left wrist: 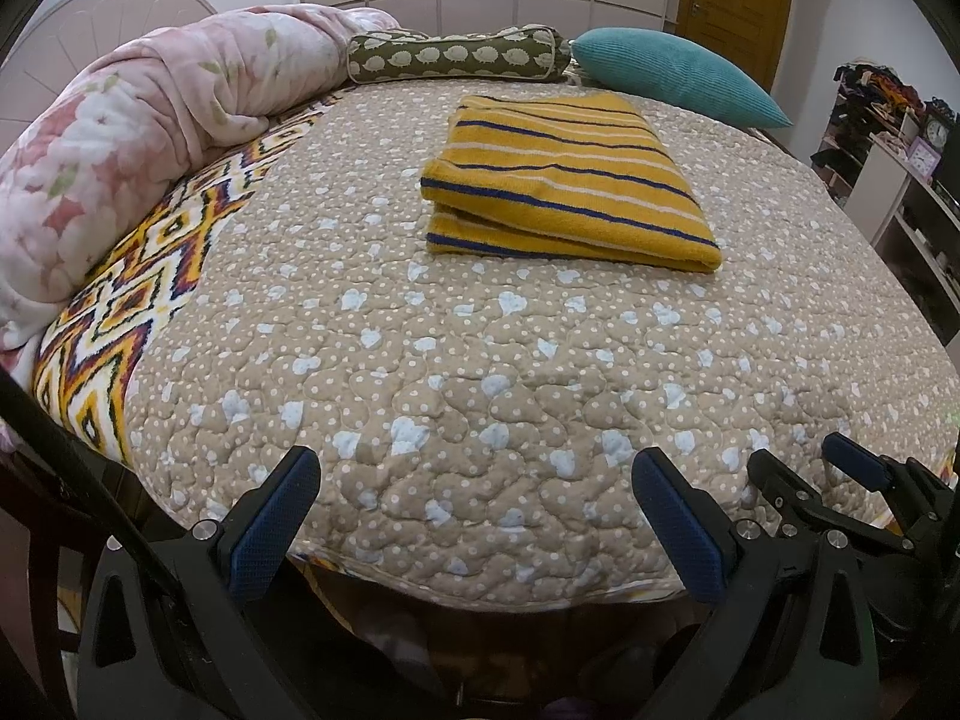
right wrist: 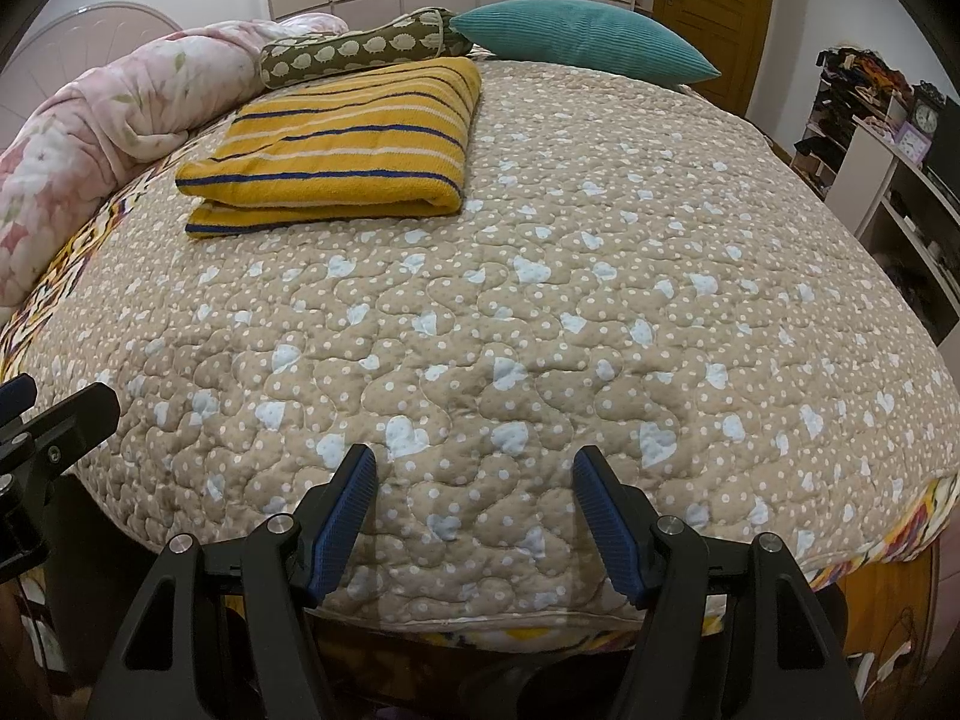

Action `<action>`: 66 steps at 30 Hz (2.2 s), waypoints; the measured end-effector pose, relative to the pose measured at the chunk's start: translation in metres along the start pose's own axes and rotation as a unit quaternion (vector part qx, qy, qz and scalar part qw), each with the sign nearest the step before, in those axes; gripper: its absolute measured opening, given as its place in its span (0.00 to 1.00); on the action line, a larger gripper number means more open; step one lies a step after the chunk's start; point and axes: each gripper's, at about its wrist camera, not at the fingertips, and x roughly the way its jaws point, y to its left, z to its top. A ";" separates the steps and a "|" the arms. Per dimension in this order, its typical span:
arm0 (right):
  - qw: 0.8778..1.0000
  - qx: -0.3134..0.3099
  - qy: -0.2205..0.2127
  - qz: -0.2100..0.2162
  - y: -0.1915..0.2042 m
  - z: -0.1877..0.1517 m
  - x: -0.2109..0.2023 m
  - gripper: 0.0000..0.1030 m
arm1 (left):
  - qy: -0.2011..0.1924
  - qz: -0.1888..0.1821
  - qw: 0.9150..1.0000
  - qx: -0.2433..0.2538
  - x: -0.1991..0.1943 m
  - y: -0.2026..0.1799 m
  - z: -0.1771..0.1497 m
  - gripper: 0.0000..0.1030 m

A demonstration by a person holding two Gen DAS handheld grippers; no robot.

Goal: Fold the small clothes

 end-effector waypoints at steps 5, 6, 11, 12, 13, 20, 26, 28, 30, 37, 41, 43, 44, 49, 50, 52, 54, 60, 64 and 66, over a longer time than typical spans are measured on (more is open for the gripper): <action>1.000 -0.002 0.000 0.001 0.000 0.000 0.001 0.71 | 0.001 0.000 1.000 0.000 0.000 0.000 0.000 1.00; 1.000 -0.002 0.000 0.001 0.000 0.000 0.001 0.71 | 0.001 0.000 1.000 0.000 0.001 0.000 0.000 1.00; 1.000 -0.003 -0.001 0.001 0.001 0.000 0.001 0.71 | 0.001 -0.001 1.000 0.000 0.001 0.000 0.000 1.00; 1.000 -0.003 -0.001 0.000 0.001 0.000 0.001 0.71 | 0.001 -0.001 1.000 -0.001 0.001 0.001 0.001 1.00; 1.000 -0.003 0.000 0.000 0.001 0.000 0.001 0.71 | 0.002 -0.001 1.000 -0.001 0.001 0.001 0.000 1.00; 1.000 -0.004 0.000 0.000 0.000 0.000 0.001 0.71 | 0.004 -0.004 1.000 0.000 0.003 0.000 0.000 1.00; 1.000 -0.004 -0.001 0.001 0.001 0.000 0.001 0.71 | 0.004 -0.004 1.000 0.000 0.003 0.000 0.000 1.00; 1.000 -0.004 -0.001 0.001 0.000 0.000 0.001 0.71 | 0.005 -0.005 1.000 0.000 0.004 0.000 0.000 1.00; 1.000 -0.005 -0.001 0.000 0.001 0.000 0.001 0.71 | 0.006 -0.007 1.000 0.000 0.006 0.000 -0.001 1.00; 1.000 -0.005 -0.001 0.001 0.001 -0.001 0.001 0.71 | 0.013 -0.012 1.000 0.000 0.008 0.002 -0.002 1.00; 1.000 -0.005 -0.001 0.001 0.001 -0.001 0.001 0.71 | 0.017 -0.015 1.000 -0.001 0.009 0.002 -0.003 1.00; 1.000 -0.005 -0.001 0.000 0.001 -0.001 0.001 0.71 | 0.017 -0.016 1.000 -0.001 0.009 0.003 -0.003 1.00; 1.000 -0.005 -0.001 0.001 0.001 -0.001 0.001 0.71 | 0.018 -0.016 1.000 -0.001 0.009 0.004 -0.003 1.00; 1.000 -0.005 -0.002 0.000 0.001 -0.001 0.000 0.71 | 0.018 -0.016 1.000 -0.001 0.010 0.003 -0.003 1.00; 1.000 -0.005 -0.002 0.000 0.001 -0.001 0.000 0.71 | 0.018 -0.016 1.000 -0.001 0.010 0.003 -0.003 1.00; 1.000 -0.005 -0.002 0.001 0.001 -0.001 0.000 0.71 | 0.019 -0.017 1.000 -0.001 0.010 0.003 -0.003 1.00; 1.000 -0.005 -0.002 0.001 0.001 -0.001 0.001 0.71 | 0.020 -0.018 1.000 -0.002 0.010 0.003 -0.003 1.00; 1.000 -0.005 -0.002 0.001 0.001 -0.002 0.000 0.71 | 0.023 -0.020 1.000 -0.002 0.012 0.005 -0.004 1.00; 1.000 -0.006 -0.004 0.000 0.001 -0.002 0.000 0.71 | 0.023 -0.018 1.000 -0.004 0.012 0.006 -0.004 1.00; 1.000 -0.005 -0.010 -0.001 0.000 -0.001 -0.001 0.71 | 0.023 -0.018 1.000 -0.004 0.013 0.006 -0.004 1.00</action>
